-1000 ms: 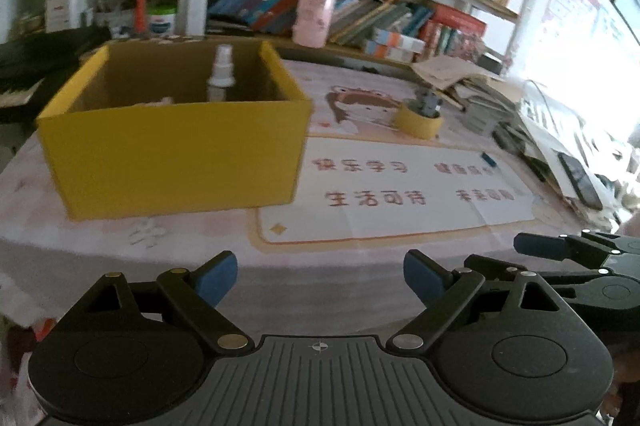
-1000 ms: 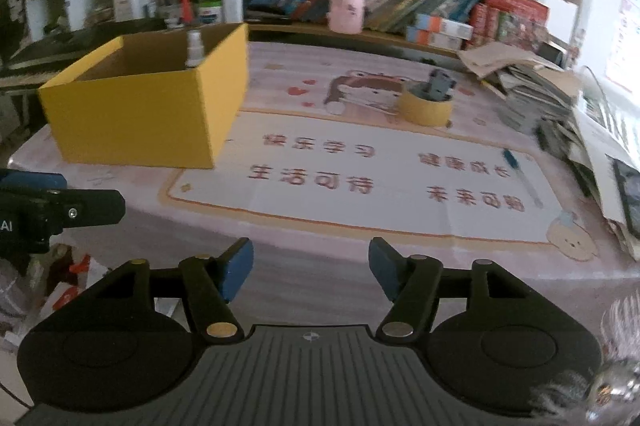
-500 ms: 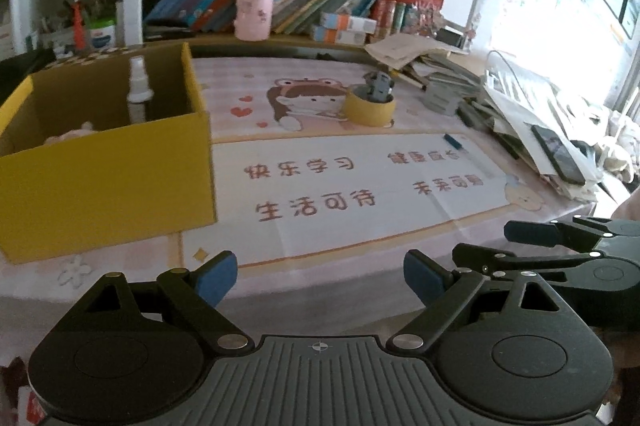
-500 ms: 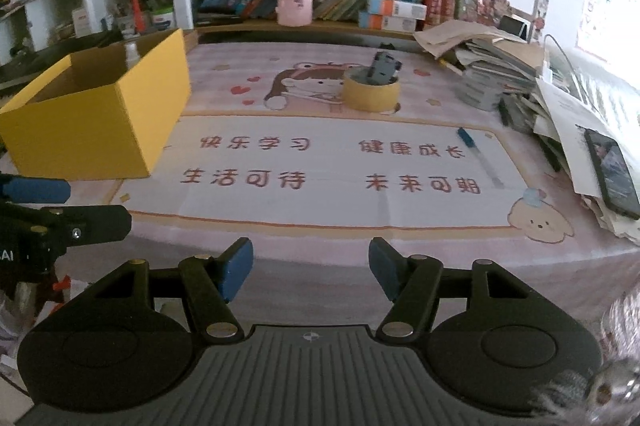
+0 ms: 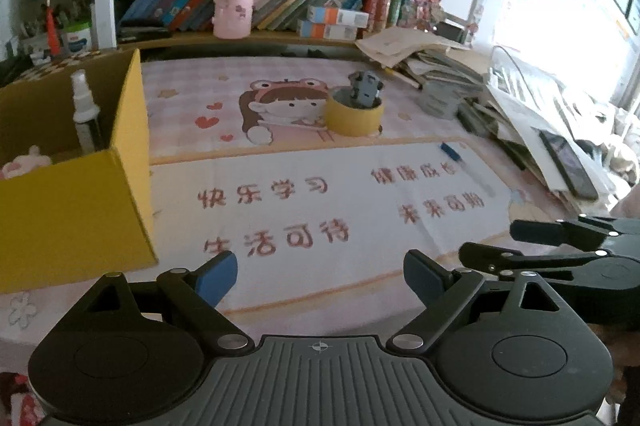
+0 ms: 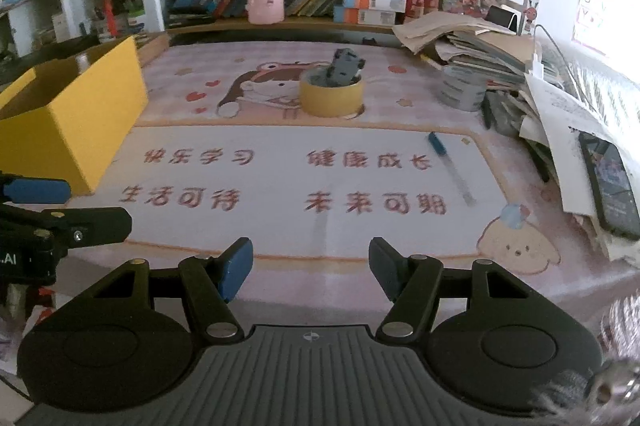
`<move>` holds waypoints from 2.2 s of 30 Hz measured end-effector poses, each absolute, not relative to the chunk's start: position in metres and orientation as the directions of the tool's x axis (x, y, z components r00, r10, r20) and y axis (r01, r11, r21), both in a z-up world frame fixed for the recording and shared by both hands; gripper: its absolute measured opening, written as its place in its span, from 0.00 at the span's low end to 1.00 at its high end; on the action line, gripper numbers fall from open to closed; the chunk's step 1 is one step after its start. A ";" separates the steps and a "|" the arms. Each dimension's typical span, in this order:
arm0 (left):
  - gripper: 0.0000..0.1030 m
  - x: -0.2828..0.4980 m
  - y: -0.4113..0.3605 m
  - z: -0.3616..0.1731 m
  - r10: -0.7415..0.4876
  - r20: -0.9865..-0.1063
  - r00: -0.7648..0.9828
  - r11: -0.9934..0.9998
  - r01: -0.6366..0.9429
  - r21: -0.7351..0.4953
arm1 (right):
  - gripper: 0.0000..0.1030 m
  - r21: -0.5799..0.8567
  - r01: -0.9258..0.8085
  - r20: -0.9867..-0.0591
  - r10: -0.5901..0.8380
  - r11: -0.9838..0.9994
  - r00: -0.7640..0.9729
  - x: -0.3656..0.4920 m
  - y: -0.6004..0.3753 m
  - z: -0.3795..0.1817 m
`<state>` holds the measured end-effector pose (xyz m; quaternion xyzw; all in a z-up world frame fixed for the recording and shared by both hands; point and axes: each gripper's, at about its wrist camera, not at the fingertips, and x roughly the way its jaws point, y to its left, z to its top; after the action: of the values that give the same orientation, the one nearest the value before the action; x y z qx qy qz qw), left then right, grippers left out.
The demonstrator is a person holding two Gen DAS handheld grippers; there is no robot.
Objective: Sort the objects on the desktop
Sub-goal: 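Withdraw both open tools from the box back toward the tape roll, then reach the right tool to the grey toy car inside the tape roll, then close the right tool on the grey toy car and lift it out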
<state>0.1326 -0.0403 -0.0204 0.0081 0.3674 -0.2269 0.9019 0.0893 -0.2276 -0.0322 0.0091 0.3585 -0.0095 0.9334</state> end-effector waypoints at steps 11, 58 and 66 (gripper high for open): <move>0.90 0.177 -0.093 -0.022 -0.348 -0.673 0.653 0.924 0.362 -0.126 | 0.60 0.025 -0.029 -0.656 0.038 0.999 0.754 0.148 -0.282 -0.032; 0.91 0.348 -0.236 -0.077 -0.275 -0.683 0.676 0.915 0.402 0.030 | 0.72 0.324 -0.207 -0.658 0.377 0.923 0.651 0.405 -0.344 -0.045; 0.91 0.357 -0.239 -0.087 -0.260 -0.698 0.667 0.919 0.393 0.033 | 0.58 0.310 -0.209 -0.685 0.371 0.927 0.628 0.415 -0.337 -0.054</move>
<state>0.3573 -0.2391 -0.0874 0.0907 0.3662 -0.1798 0.9085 0.4147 -0.3372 -0.0539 0.1009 0.4000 0.1618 0.8965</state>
